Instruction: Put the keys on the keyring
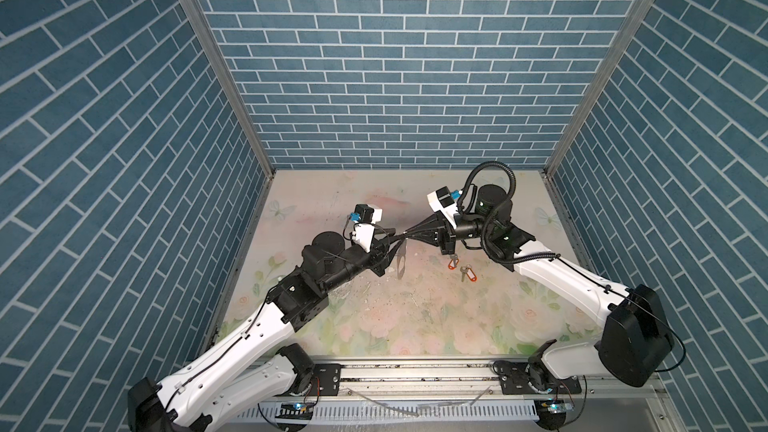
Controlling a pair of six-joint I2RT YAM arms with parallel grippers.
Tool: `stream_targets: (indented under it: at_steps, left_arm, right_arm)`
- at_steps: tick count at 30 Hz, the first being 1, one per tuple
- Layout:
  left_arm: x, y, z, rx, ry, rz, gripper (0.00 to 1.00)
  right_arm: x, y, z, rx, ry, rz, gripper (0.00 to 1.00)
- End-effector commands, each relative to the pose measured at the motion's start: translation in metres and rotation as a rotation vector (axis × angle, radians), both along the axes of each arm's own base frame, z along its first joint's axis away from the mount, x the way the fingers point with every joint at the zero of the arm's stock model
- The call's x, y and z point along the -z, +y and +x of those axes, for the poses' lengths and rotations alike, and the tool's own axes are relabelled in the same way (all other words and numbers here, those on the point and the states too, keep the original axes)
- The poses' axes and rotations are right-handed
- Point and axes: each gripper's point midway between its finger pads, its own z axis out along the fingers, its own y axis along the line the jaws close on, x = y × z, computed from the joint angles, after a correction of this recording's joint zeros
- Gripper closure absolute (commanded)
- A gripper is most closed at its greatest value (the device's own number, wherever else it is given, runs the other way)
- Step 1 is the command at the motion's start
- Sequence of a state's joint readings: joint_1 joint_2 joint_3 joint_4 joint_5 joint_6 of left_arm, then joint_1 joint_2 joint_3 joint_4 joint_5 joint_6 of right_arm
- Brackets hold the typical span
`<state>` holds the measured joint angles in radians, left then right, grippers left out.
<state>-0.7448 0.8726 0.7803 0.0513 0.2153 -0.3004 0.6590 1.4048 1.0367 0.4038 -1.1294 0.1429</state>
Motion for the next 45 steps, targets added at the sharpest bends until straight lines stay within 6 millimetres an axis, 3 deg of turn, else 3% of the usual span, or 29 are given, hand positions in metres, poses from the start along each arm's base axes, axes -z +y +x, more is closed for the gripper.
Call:
stream_targets:
  at_steps: [1, 12, 24, 32, 34, 37, 45]
  left_arm:
    - [-0.008, -0.008, -0.006, 0.054, -0.047, -0.022, 0.69]
    - [-0.016, -0.016, -0.017, 0.13, -0.104, -0.054, 0.79]
    - [-0.02, -0.024, -0.028, 0.214, -0.155, -0.058, 1.0]
    - [-0.015, -0.019, -0.027, 0.193, -0.171, -0.028, 1.0]
    - [-0.014, -0.019, -0.027, 0.19, -0.175, -0.028, 1.0]
    - [-0.015, -0.017, -0.028, 0.186, -0.186, -0.041, 1.0]
    - [-0.018, -0.013, -0.03, 0.178, -0.197, -0.041, 1.0]
  right_arm:
    - [-0.015, 0.0, -0.01, -0.07, -0.022, 0.042, 1.0]
    - [-0.017, 0.0, -0.016, -0.122, 0.007, 0.049, 1.0]
    - [-0.016, 0.0, -0.015, -0.127, 0.031, 0.04, 1.0]
    - [-0.016, -0.002, -0.011, -0.087, 0.041, 0.032, 1.0]
    - [-0.016, -0.004, -0.006, -0.056, 0.047, 0.03, 0.87]
    - [-0.016, -0.008, -0.001, -0.019, 0.052, 0.031, 0.75]
    - [-0.021, -0.028, 0.008, 0.099, 0.047, 0.052, 0.63]
